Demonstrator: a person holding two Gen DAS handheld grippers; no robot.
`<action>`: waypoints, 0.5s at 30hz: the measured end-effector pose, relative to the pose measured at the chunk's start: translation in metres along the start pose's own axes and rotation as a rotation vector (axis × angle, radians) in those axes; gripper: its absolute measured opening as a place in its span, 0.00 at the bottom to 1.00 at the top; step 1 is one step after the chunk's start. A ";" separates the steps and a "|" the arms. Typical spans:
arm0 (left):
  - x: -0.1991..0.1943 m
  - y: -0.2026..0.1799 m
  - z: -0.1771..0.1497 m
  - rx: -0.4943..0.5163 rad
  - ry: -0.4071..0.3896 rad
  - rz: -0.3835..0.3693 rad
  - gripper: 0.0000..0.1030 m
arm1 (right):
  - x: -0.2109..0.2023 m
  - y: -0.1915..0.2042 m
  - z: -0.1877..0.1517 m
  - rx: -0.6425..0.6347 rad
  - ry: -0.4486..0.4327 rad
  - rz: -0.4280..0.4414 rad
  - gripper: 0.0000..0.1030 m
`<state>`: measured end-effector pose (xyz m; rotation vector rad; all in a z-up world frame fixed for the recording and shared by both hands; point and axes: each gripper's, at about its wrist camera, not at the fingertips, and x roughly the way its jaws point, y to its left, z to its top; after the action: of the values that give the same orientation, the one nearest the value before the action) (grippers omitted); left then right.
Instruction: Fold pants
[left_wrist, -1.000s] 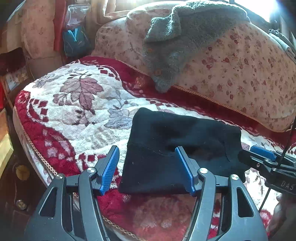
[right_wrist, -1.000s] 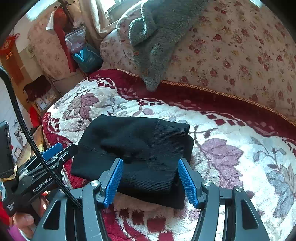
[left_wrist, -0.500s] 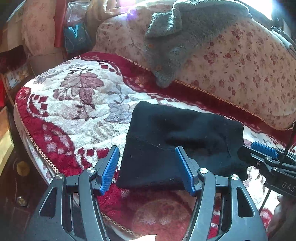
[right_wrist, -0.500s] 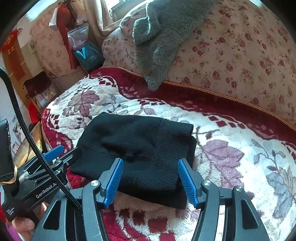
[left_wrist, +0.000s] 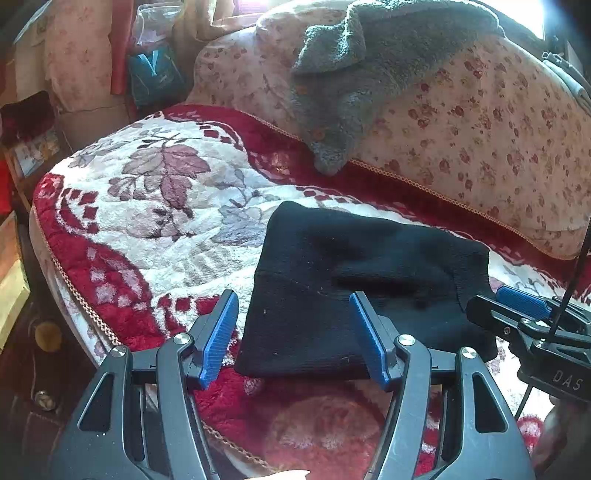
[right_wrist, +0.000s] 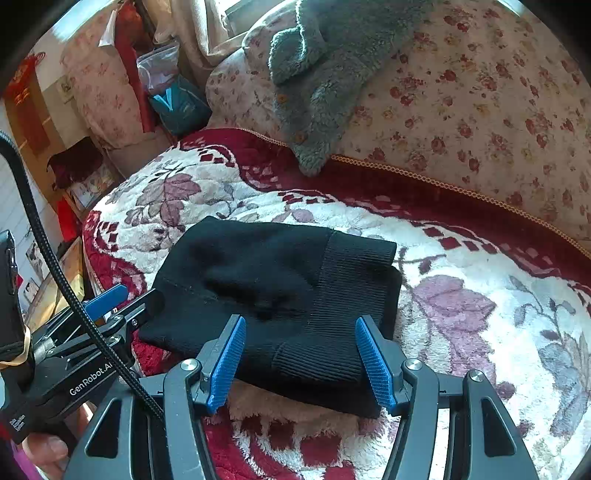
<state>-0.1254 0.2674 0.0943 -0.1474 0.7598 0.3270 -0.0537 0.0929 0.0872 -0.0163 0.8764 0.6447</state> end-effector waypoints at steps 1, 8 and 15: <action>0.000 0.000 0.000 0.002 -0.001 0.001 0.60 | 0.000 0.000 0.000 0.001 -0.001 0.001 0.58; -0.001 0.000 -0.001 0.002 -0.003 0.003 0.60 | 0.003 0.004 -0.001 -0.004 0.006 0.000 0.58; -0.001 0.000 0.000 0.004 -0.003 0.000 0.60 | 0.003 0.004 -0.001 -0.006 0.005 0.000 0.58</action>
<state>-0.1260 0.2672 0.0951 -0.1431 0.7573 0.3257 -0.0549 0.0979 0.0855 -0.0231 0.8790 0.6473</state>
